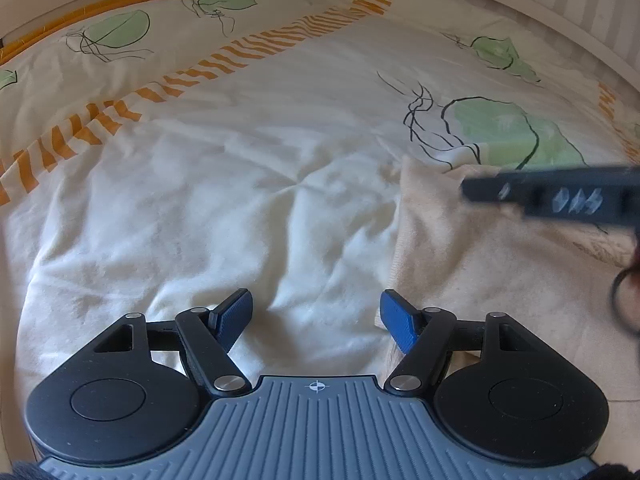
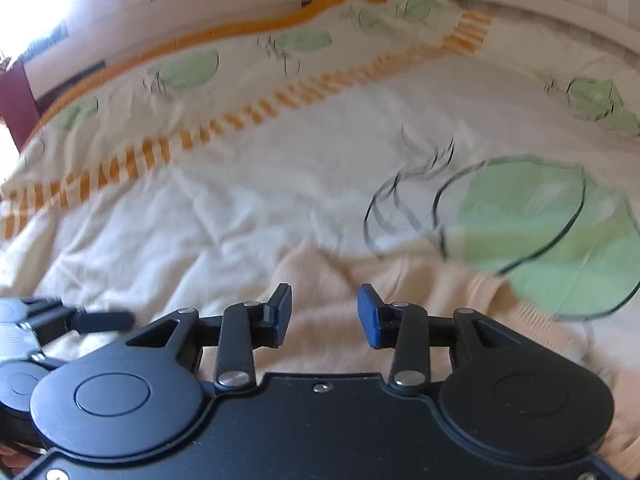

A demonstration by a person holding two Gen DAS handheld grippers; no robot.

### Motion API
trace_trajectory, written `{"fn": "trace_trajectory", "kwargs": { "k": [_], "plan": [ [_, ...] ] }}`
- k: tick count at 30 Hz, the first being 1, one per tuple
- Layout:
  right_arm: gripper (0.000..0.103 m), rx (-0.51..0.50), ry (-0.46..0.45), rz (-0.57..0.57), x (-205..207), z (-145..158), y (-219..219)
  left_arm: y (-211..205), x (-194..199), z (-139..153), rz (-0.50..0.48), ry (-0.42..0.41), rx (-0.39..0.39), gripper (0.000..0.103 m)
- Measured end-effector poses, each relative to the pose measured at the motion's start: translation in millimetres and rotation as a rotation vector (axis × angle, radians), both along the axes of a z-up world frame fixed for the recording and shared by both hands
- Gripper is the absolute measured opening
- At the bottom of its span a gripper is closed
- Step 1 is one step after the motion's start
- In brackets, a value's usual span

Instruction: Fold small clothes

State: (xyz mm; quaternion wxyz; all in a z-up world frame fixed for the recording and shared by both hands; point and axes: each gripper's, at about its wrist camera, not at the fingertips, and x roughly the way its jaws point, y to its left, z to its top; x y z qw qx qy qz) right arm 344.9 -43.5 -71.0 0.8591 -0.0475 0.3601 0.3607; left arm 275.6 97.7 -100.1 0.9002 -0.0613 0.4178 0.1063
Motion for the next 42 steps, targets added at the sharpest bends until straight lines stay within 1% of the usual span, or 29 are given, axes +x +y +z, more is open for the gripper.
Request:
{"fn": "trace_trajectory", "kwargs": {
  "k": [3, 4, 6, 9, 11, 13, 15, 17, 19, 23, 26, 30, 31, 33, 36, 38, 40, 42],
  "plan": [
    [0.049, 0.015, 0.056, -0.007, 9.9, -19.8, 17.7, -2.8, -0.1, -0.8, -0.006, 0.002, 0.016, 0.070],
    [0.049, 0.012, 0.064, -0.012, 14.4, -24.9, 24.0, -3.6, -0.1, -0.9, -0.007, 0.002, 0.019, 0.070],
    [0.049, 0.023, 0.047, -0.028, 20.4, -29.7, 33.0, -4.8, 0.4, -1.5, -0.012, 0.004, 0.027, 0.070],
    [0.049, 0.064, 0.051, -0.059, 26.3, -24.5, 35.1, -5.0, 0.5, -2.1, -0.020, 0.006, 0.037, 0.070],
    [0.049, 0.096, 0.025, -0.089, 21.1, -15.8, 26.2, -5.4, 0.8, -1.9, -0.025, 0.006, 0.041, 0.070],
    [0.052, 0.118, -0.008, -0.125, 11.1, -4.3, 9.2, -4.7, 1.7, -1.4, -0.028, 0.007, 0.041, 0.070],
    [0.063, 0.145, -0.022, -0.178, -3.8, 7.5, -17.2, -3.7, 1.9, -0.8, -0.030, 0.002, 0.039, 0.070],
    [0.071, 0.176, -0.023, -0.246, -24.6, 14.9, -51.9, -3.6, 1.3, 0.2, -0.034, -0.007, 0.047, 0.070],
    [0.074, 0.186, -0.010, -0.319, -47.4, 16.3, -89.4, -4.5, 0.7, 1.2, -0.038, -0.020, 0.058, 0.069],
    [0.084, 0.122, 0.033, -0.469, -104.1, 2.6, -167.3, -8.0, -1.8, 3.3, -0.059, -0.050, 0.072, 0.069],
    [0.084, 0.091, 0.084, -0.591, -142.7, -11.5, -219.3, -14.9, -5.2, 4.6, -0.089, -0.079, 0.110, 0.069],
    [0.085, 0.107, 0.148, -0.786, -185.0, -25.8, -285.3, -27.9, -17.8, 10.5, -0.173, -0.164, 0.159, 0.069],
    [0.085, 0.109, 0.162, -0.830, -191.9, -27.9, -298.1, -31.4, -22.3, 11.6, -0.202, -0.185, 0.170, 0.069],
    [0.085, 0.120, 0.180, -0.908, -200.4, -31.2, -321.1, -38.3, -28.2, 12.0, -0.244, -0.198, 0.196, 0.069],
    [0.085, 0.150, 0.175, -0.998, -204.7, -28.8, -349.5, -49.8, -35.4, 13.7, -0.294, -0.180, 0.240, 0.069],
    [0.085, 0.166, 0.153, -1.024, -204.0, -23.0, -364.7, -59.0, -42.2, 17.1, -0.311, -0.172, 0.268, 0.069],
    [0.088, 0.162, 0.124, -1.036, -200.8, -14.6, -379.3, -67.6, -47.8, 21.4, -0.337, -0.164, 0.270, 0.069],
    [0.095, 0.151, 0.087, -1.057, -199.1, -6.5, -395.2, -81.1, -49.5, 26.3, -0.382, -0.155, 0.267, 0.069]
  ]
}}
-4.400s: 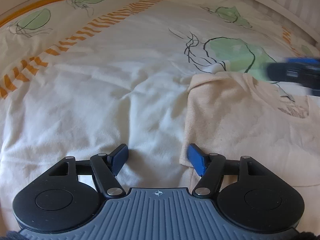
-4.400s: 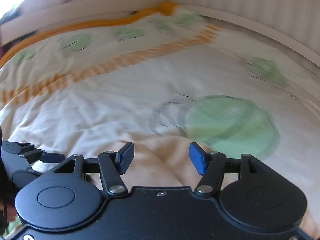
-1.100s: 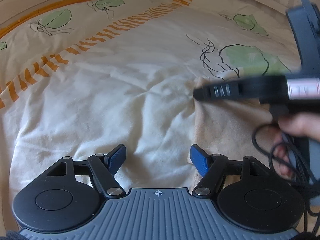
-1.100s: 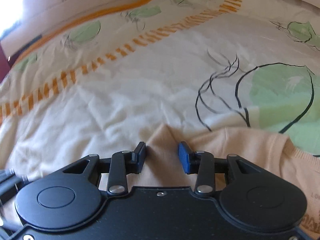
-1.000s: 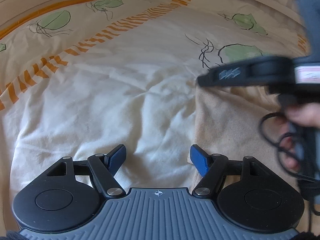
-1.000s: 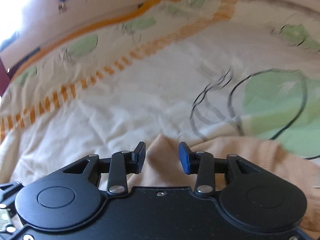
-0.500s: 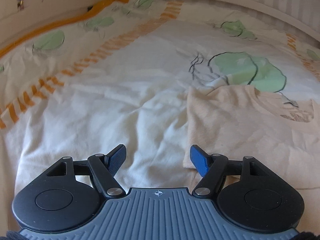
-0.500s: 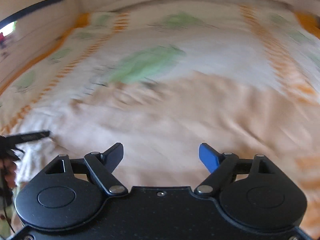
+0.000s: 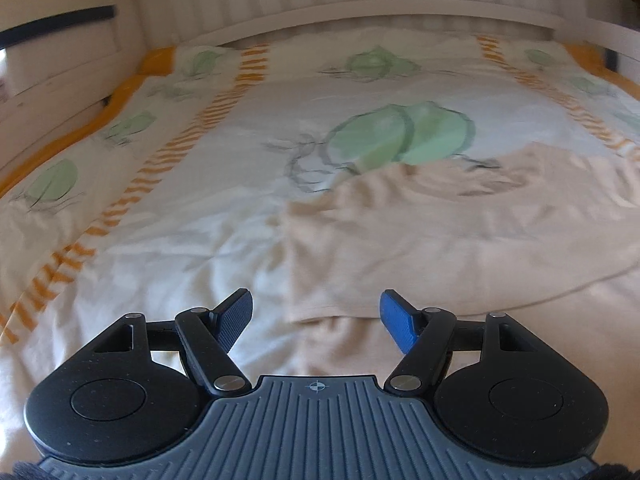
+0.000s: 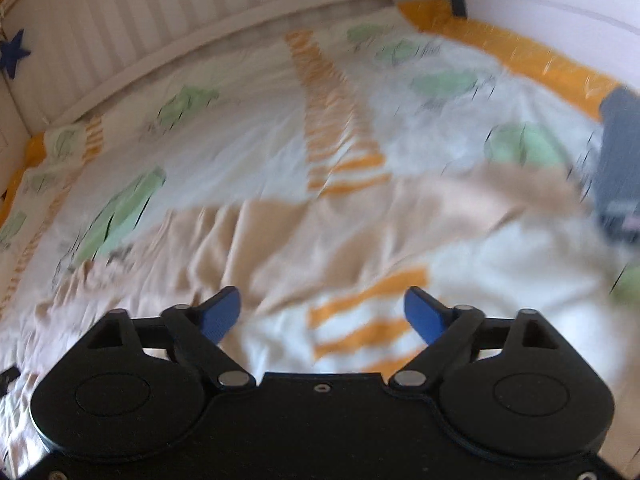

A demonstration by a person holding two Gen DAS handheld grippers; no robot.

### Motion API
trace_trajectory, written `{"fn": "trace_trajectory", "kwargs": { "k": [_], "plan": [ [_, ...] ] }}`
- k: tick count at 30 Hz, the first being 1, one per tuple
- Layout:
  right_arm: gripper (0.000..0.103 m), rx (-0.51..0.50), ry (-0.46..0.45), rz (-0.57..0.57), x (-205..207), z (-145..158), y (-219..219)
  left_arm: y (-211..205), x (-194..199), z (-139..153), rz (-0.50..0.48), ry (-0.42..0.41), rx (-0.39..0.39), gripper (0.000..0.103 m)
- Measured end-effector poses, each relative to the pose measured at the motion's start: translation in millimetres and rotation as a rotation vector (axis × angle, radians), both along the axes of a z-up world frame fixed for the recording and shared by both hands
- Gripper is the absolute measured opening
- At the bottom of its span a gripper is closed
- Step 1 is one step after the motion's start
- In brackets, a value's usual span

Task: Fold small clothes
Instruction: 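Move the right gripper to the cuff of the other sleeve, then grasp the other cuff with the right gripper, fold across body, release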

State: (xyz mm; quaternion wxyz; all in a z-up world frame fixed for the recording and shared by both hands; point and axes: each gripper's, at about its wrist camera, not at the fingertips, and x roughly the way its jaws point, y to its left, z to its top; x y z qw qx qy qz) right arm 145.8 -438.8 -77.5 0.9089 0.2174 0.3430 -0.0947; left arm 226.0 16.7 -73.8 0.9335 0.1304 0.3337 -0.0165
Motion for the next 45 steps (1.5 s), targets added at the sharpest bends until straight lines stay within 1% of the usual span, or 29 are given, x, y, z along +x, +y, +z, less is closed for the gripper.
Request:
{"fn": "trace_trajectory", "kwargs": {
  "k": [2, 4, 7, 10, 12, 16, 19, 22, 23, 25, 26, 27, 29, 32, 34, 36, 38, 40, 41, 42, 43, 44, 45],
  "plan": [
    [0.096, -0.012, 0.003, -0.029, 4.5, 5.0, -16.6, -16.0, 0.3, 3.9, -0.043, -0.001, 0.012, 0.069],
    [0.096, 0.002, 0.022, -0.052, 10.0, 9.3, -30.1, -36.1, 2.3, 5.3, -0.093, 0.004, 0.024, 0.069],
    [0.096, 0.023, 0.030, 0.016, 16.3, 10.2, -28.9, -68.3, 12.3, 3.8, -0.164, 0.022, 0.038, 0.069],
    [0.096, -0.029, 0.023, 0.065, 22.3, 8.1, -18.0, -98.3, 22.6, -3.5, -0.233, 0.036, 0.076, 0.069],
    [0.095, -0.042, 0.022, 0.057, 21.6, 6.2, -21.6, -116.0, 28.8, -8.4, -0.261, 0.057, 0.095, 0.069],
    [0.095, 0.005, 0.046, -0.011, 21.6, -3.5, -49.1, -143.6, 38.6, -12.6, -0.310, 0.093, 0.049, 0.069],
    [0.095, 0.002, 0.071, -0.047, 20.7, -8.2, -72.3, -166.8, 48.9, -17.9, -0.343, 0.129, 0.012, 0.069],
    [0.095, 0.003, 0.088, -0.076, 18.3, -9.3, -96.9, -189.3, 60.7, -29.7, -0.354, 0.157, 0.009, 0.069],
    [0.095, 0.014, 0.091, -0.091, 17.7, -10.4, -106.6, -194.8, 64.7, -34.8, -0.353, 0.179, 0.004, 0.068],
    [0.095, 0.044, 0.101, -0.127, 17.8, -13.6, -125.9, -202.5, 71.7, -47.2, -0.380, 0.272, -0.042, 0.069],
    [0.095, 0.061, 0.110, -0.147, 18.6, -15.9, -136.0, -204.0, 71.1, -50.9, -0.380, 0.277, -0.049, 0.069],
    [0.095, 0.076, 0.123, -0.164, 20.3, -18.8, -145.2, -204.5, 68.0, -53.1, -0.383, 0.254, -0.038, 0.070],
    [0.095, 0.107, 0.144, -0.192, 23.7, -24.7, -160.4, -203.2, 63.1, -55.4, -0.397, 0.234, -0.027, 0.070],
    [0.095, 0.154, 0.169, -0.215, 30.4, -36.8, -176.0, -196.1, 62.7, -57.6, -0.404, 0.232, -0.054, 0.071],
    [0.095, 0.194, 0.194, -0.235, 35.1, -46.5, -182.0, -193.5, 62.5, -58.1, -0.402, 0.236, -0.060, 0.071],
    [0.095, 0.220, 0.225, -0.269, 37.1, -55.3, -185.1, -197.3, 64.2, -56.4, -0.398, 0.237, -0.051, 0.071],
    [0.096, 0.233, 0.231, -0.283, 38.2, -61.8, -185.8, -200.3, 63.8, -56.2, -0.394, 0.235, -0.044, 0.071],
    [0.096, 0.227, 0.221, -0.285, 40.1, -65.0, -184.8, -200.6, 63.3, -56.9, -0.393, 0.231, -0.045, 0.072],
    [0.093, 0.220, 0.209, -0.282, 41.0, -65.4, -183.5, -200.2, 62.8, -57.3, -0.393, 0.228, -0.045, 0.072],
    [0.083, 0.212, 0.196, -0.277, 42.6, -64.6, -182.6, -199.6, 62.6, -57.6, -0.394, 0.227, -0.046, 0.072],
    [0.077, 0.202, 0.185, -0.268, 44.6, -63.7, -180.9, -199.2, 62.8, -57.7, -0.394, 0.226, -0.048, 0.072],
    [0.067, 0.191, 0.176, -0.261, 47.9, -62.6, -179.8, -199.0, 62.6, -57.7, -0.394, 0.225, -0.049, 0.072],
    [0.062, 0.180, 0.168, -0.256, 50.6, -61.5, -178.2, -199.0, 62.4, -57.7, -0.394, 0.225, -0.049, 0.072]
  ]
}}
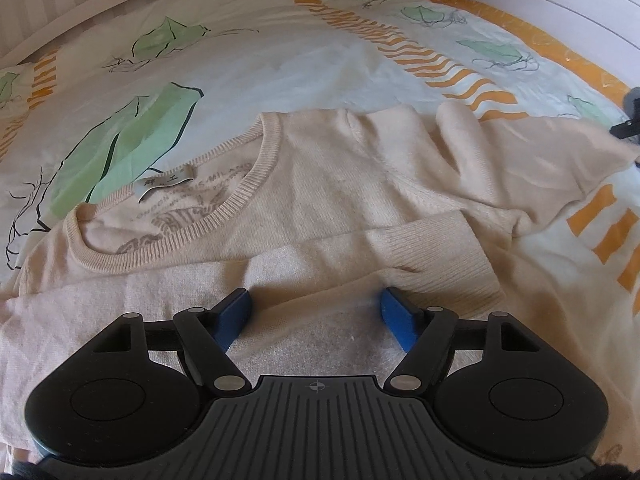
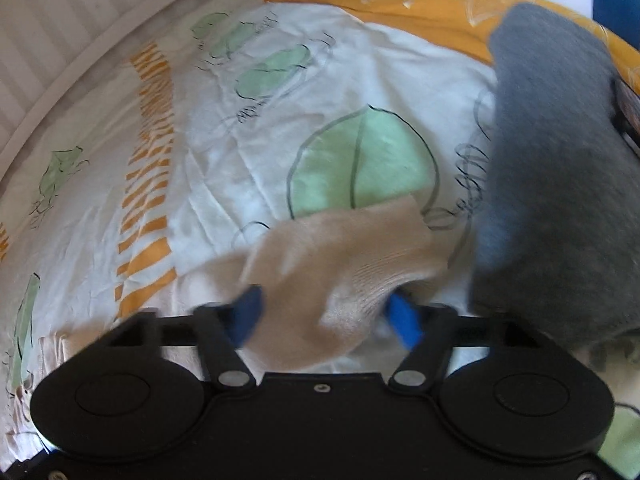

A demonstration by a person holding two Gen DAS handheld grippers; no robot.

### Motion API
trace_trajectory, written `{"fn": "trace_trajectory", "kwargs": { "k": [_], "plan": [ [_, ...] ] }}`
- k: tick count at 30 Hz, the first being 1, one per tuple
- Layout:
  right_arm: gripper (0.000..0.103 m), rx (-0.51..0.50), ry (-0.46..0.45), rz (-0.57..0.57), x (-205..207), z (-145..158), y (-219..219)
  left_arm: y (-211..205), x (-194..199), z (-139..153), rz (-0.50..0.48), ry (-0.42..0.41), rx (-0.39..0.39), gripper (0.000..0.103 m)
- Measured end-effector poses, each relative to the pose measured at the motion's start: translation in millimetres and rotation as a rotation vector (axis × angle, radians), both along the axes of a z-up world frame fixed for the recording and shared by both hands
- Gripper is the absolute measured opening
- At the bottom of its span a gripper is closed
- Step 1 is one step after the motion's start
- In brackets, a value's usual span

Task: Fold small clothes
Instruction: 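Grasp the other cuff with the right gripper, fold across body, release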

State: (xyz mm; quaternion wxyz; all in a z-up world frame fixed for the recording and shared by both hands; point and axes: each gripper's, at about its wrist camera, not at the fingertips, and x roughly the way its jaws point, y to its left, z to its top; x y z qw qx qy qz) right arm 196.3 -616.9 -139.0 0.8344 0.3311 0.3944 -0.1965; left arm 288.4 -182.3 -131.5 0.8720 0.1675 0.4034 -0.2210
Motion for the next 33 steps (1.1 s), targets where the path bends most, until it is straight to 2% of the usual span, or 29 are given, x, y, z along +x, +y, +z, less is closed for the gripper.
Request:
{"fn": "trace_trajectory", "kwargs": {
  "k": [2, 4, 7, 8, 10, 14, 15, 16, 18, 20, 23, 25, 27, 29, 32, 33],
  "plan": [
    [0.051, -0.001, -0.034, 0.020, 4.6, 0.8, 2.7, 0.1, -0.2, 0.1, 0.000, 0.000, 0.000, 0.072],
    [0.047, -0.018, -0.049, 0.025, 8.8, 1.7, 5.9, 0.2, -0.4, 0.2, 0.000, -0.001, -0.003, 0.072],
    [0.025, -0.026, -0.096, 0.038, 12.5, 5.3, 11.1, 1.0, -0.5, 0.4, 0.000, -0.002, -0.009, 0.072],
    [0.022, 0.000, -0.127, 0.049, 13.1, 7.4, 13.5, 1.6, -0.3, 0.5, 0.001, -0.003, -0.014, 0.072],
    [0.022, 0.018, -0.163, 0.080, 15.8, 12.6, 23.6, 3.3, -0.1, 0.5, 0.001, -0.004, -0.025, 0.072],
    [0.029, -0.053, -0.124, 0.195, 33.1, 16.2, 59.1, 4.1, -0.9, 0.7, -0.002, -0.008, -0.026, 0.072],
    [0.034, -0.074, -0.104, 0.208, 37.0, 13.9, 66.5, 3.9, -1.3, 0.8, -0.002, -0.008, -0.024, 0.072],
    [0.040, -0.087, -0.090, 0.212, 39.9, 11.2, 72.1, 3.6, -1.3, 1.1, -0.001, -0.006, -0.023, 0.072],
    [0.067, -0.104, -0.071, 0.196, 43.7, 6.2, 80.0, 3.3, -1.2, 1.7, -0.001, -0.003, -0.020, 0.072],
    [0.077, -0.140, -0.045, 0.164, 45.3, 4.1, 86.5, 3.2, -1.1, 1.9, -0.004, -0.003, -0.020, 0.072],
    [0.079, -0.218, -0.027, 0.140, 45.6, 1.5, 97.3, 4.0, -1.5, 1.3, -0.008, -0.006, -0.021, 0.072],
    [0.080, -0.187, -0.046, 0.152, 46.6, -1.5, 98.3, 4.3, -1.5, 1.0, -0.010, -0.007, -0.020, 0.072],
    [0.089, -0.144, -0.088, 0.121, 43.5, -3.3, 95.3, 4.0, -1.2, 1.2, -0.010, -0.005, -0.019, 0.072],
    [0.092, -0.099, -0.118, 0.111, 42.9, -3.9, 90.3, 3.5, -0.6, 1.3, -0.011, -0.003, -0.017, 0.072],
    [0.089, -0.035, -0.182, 0.094, 38.7, -2.2, 78.9, 3.4, -1.3, 1.5, -0.011, -0.004, -0.017, 0.072],
    [0.079, -0.017, -0.195, 0.081, 37.2, -1.3, 75.1, 3.7, -1.5, 1.3, -0.011, -0.005, -0.018, 0.072]
  ]
}}
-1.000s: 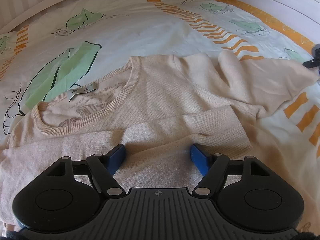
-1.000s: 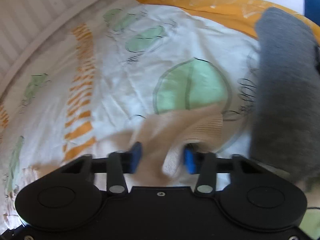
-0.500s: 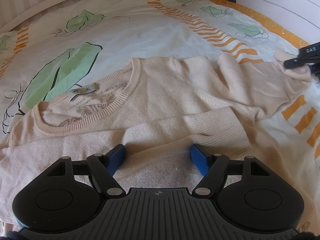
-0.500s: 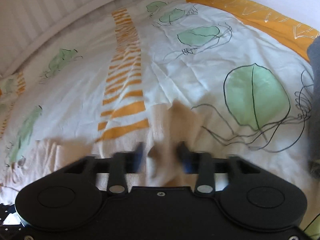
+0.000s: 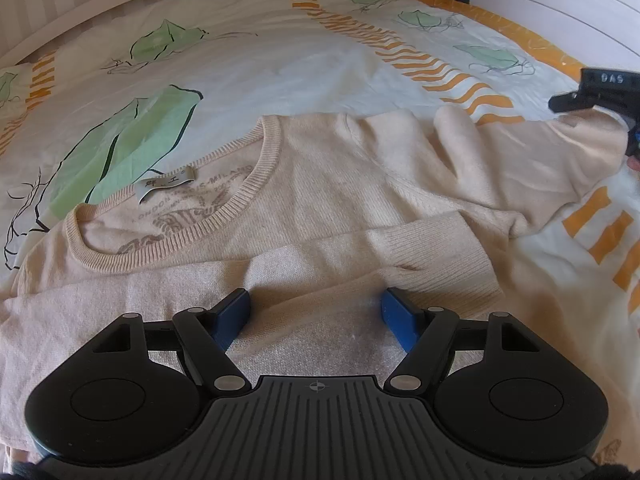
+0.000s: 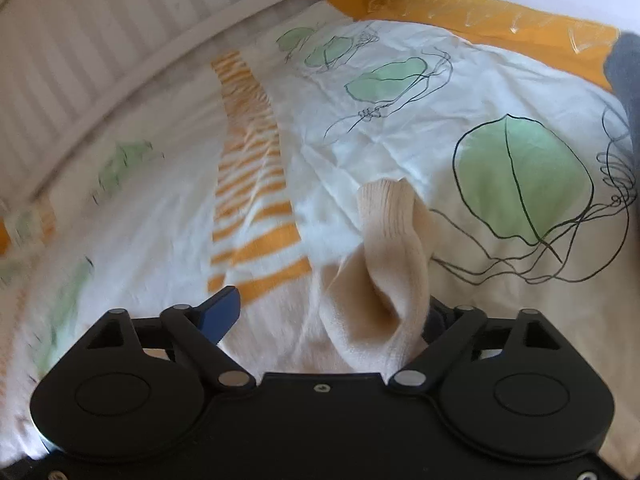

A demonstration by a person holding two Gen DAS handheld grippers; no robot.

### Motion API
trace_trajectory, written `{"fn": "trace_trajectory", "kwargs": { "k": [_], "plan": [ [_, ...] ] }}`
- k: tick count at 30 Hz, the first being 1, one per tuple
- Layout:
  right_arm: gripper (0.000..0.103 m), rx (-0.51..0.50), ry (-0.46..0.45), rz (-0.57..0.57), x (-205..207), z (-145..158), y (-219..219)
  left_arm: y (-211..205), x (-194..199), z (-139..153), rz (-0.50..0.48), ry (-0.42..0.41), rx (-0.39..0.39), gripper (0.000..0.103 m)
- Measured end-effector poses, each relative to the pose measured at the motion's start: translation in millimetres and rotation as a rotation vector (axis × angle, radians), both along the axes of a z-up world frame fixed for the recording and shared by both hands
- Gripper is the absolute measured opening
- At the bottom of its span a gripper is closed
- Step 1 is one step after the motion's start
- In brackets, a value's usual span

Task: Fold small clothes
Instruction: 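Grasp the other cuff with the right gripper, fold across body, release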

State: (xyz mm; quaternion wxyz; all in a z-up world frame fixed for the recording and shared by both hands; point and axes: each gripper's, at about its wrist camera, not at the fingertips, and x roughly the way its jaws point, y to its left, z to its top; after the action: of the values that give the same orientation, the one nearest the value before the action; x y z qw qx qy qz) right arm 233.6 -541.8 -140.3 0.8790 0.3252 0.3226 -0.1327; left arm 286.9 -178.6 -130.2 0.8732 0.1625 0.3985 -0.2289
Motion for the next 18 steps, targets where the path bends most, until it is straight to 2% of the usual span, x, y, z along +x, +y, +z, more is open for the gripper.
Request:
{"fn": "trace_trajectory", "kwargs": {
  "k": [1, 3, 5, 6, 9, 12, 15, 18],
  "plan": [
    [0.072, 0.007, -0.008, -0.015, -2.0, 1.6, -3.3, 0.0, 0.1, 0.0, 0.000, 0.001, 0.000, 0.072],
    [0.045, -0.002, -0.015, -0.032, -4.7, 4.7, -8.4, -0.2, 0.2, 0.2, 0.001, 0.002, 0.002, 0.072],
    [0.025, -0.007, -0.015, -0.013, -4.0, 4.4, -11.6, -0.9, 0.7, 0.5, 0.002, 0.005, 0.004, 0.072],
    [0.020, -0.011, -0.012, -0.007, -3.1, 3.5, -12.2, -1.0, 1.2, 0.7, 0.002, 0.006, 0.006, 0.072],
    [0.017, -0.029, -0.031, -0.018, -4.0, 6.9, -11.7, -0.9, 3.2, 3.1, -0.003, 0.017, 0.009, 0.072],
    [0.017, -0.030, -0.111, 0.015, -6.5, 23.4, -3.7, 3.5, 7.4, 9.4, 0.014, 0.046, -0.015, 0.071],
    [0.017, -0.046, -0.199, 0.106, -8.1, 46.3, 18.7, 11.9, 10.4, 21.7, 0.041, 0.076, -0.055, 0.070],
    [0.017, -0.041, -0.259, 0.230, -10.2, 63.5, 52.6, 22.1, 7.3, 40.3, 0.055, 0.066, -0.112, 0.070]
  ]
}}
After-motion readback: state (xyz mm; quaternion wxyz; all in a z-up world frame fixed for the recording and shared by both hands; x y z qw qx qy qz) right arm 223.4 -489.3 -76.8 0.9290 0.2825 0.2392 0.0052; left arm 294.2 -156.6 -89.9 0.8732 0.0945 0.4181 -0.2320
